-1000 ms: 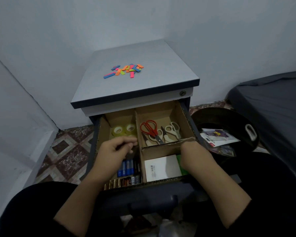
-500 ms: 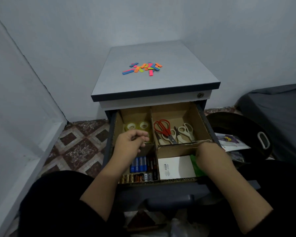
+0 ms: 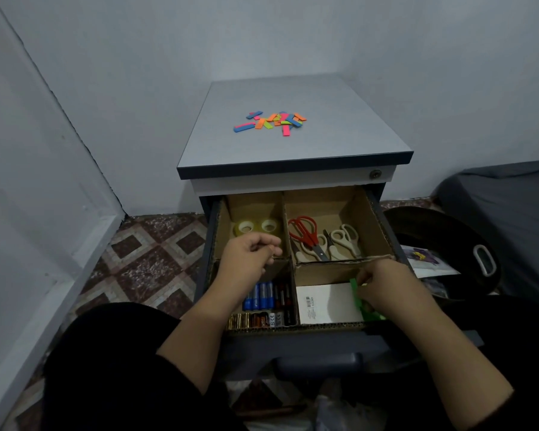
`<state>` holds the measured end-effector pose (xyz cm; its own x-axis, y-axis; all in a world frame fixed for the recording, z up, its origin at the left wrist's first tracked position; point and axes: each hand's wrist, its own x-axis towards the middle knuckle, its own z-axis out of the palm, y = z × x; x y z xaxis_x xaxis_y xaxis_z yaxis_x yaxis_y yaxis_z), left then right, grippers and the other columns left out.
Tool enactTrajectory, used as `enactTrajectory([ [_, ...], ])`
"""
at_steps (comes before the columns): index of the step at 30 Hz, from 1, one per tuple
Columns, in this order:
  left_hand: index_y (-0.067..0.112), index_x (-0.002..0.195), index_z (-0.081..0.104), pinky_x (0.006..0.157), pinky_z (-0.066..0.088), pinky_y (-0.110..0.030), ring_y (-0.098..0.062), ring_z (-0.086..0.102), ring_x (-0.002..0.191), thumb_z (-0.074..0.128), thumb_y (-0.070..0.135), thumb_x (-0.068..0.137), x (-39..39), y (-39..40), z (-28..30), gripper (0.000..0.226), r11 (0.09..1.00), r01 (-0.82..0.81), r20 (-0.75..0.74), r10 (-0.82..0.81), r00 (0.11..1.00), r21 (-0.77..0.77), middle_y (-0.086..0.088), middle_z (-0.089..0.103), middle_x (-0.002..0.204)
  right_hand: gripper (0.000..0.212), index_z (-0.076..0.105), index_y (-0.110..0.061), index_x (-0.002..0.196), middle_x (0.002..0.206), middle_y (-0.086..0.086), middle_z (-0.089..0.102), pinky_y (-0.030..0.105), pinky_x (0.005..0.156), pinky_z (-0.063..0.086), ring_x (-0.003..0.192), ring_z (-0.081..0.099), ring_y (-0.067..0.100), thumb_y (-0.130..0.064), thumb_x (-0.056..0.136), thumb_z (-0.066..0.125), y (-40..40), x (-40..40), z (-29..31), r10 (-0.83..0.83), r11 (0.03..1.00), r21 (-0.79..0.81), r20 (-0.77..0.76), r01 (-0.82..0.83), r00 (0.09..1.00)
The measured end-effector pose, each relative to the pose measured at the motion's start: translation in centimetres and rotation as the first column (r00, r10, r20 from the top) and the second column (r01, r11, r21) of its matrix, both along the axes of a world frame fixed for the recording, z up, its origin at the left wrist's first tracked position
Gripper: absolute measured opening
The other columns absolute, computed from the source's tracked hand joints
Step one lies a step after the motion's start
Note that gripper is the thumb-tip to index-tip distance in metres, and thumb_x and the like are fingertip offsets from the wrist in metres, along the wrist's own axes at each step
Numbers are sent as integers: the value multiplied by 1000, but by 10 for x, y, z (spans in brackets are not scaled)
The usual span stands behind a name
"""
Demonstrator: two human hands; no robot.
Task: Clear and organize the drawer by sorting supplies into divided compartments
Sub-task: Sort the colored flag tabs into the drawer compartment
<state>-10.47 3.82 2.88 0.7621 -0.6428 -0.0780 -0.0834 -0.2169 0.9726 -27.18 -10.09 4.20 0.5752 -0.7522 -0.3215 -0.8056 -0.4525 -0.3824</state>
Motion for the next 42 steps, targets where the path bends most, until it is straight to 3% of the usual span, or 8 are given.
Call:
enactTrajectory([
  [4, 14, 101, 69, 53, 43, -10, 0, 55, 67, 53, 5, 93, 0, 0, -1, 20, 1000, 0, 0, 0, 1000, -1, 1, 71, 90, 20, 66, -14, 106, 75, 6, 69, 29, 72, 56, 66, 67, 15, -11, 87, 66, 7, 11, -3, -47, 973, 230, 46, 35, 998],
  [7, 13, 102, 69, 54, 44, -10, 0, 56, 68, 53, 5, 93, 0, 0, -1, 20, 1000, 0, -1, 0, 1000, 0, 0, 71, 91, 33, 64, -25, 118, 104, 4, 67, 31, 82, 54, 91, 65, 17, -20, 86, 68, 6, 14, -11, 62, 991, 121, -48, -56, 997],
  [9, 13, 102, 69, 54, 44, -10, -1, 56, 68, 53, 5, 93, 0, 0, -1, 20, 1000, -3, -4, 3, 1000, 2, 0, 71, 92, 36, 64, -32, 115, 113, -1, 64, 31, 85, 53, 100, 61, 16, -22, 81, 71, 7, 15, -11, 140, 990, 45, -92, -137, 986],
  [14, 15, 99, 69, 56, 44, -13, -2, 56, 70, 53, 5, 93, 0, -1, 0, 20, 1000, -2, -12, 2, 1000, 4, 0, 71, 92, 35, 64, -37, 113, 114, -6, 59, 31, 85, 52, 101, 58, 15, -24, 81, 71, 13, 20, -11, 247, 966, -37, -170, -256, 954],
  [22, 16, 98, 69, 55, 43, -12, -1, 56, 68, 53, 5, 93, 0, -1, 1, 20, 1000, 1, -21, -1, 1000, 4, 2, 71, 90, 28, 67, -29, 111, 111, 0, 64, 33, 80, 52, 100, 62, 23, -21, 84, 63, 32, 47, -24, 348, 910, -176, -167, -375, 922],
  [29, 17, 97, 69, 56, 43, -13, -1, 56, 69, 53, 5, 93, 1, -1, 0, 20, 1000, 8, -23, -7, 1000, 9, 1, 71, 90, 40, 66, -37, 114, 113, -5, 65, 32, 84, 53, 103, 62, 19, -26, 77, 73, 22, 45, -31, 324, 943, -45, -94, -329, 941],
  [36, 16, 99, 69, 59, 43, -16, -2, 56, 71, 53, 5, 93, 2, -1, -1, 20, 1000, 10, -36, -10, 999, 11, 2, 71, 91, 39, 65, -36, 115, 111, -4, 64, 34, 83, 53, 102, 61, 20, -32, 77, 72, 26, 50, -33, 368, 918, -109, -117, -381, 922],
  [42, 14, 100, 69, 57, 43, -14, -2, 56, 69, 52, 4, 93, 1, -2, -1, 20, 1000, 9, -42, -8, 999, 9, 1, 71, 90, 43, 64, -37, 118, 116, -5, 63, 36, 88, 52, 106, 60, 18, -28, 77, 74, 23, 47, -32, 364, 927, -61, -85, -369, 928],
])
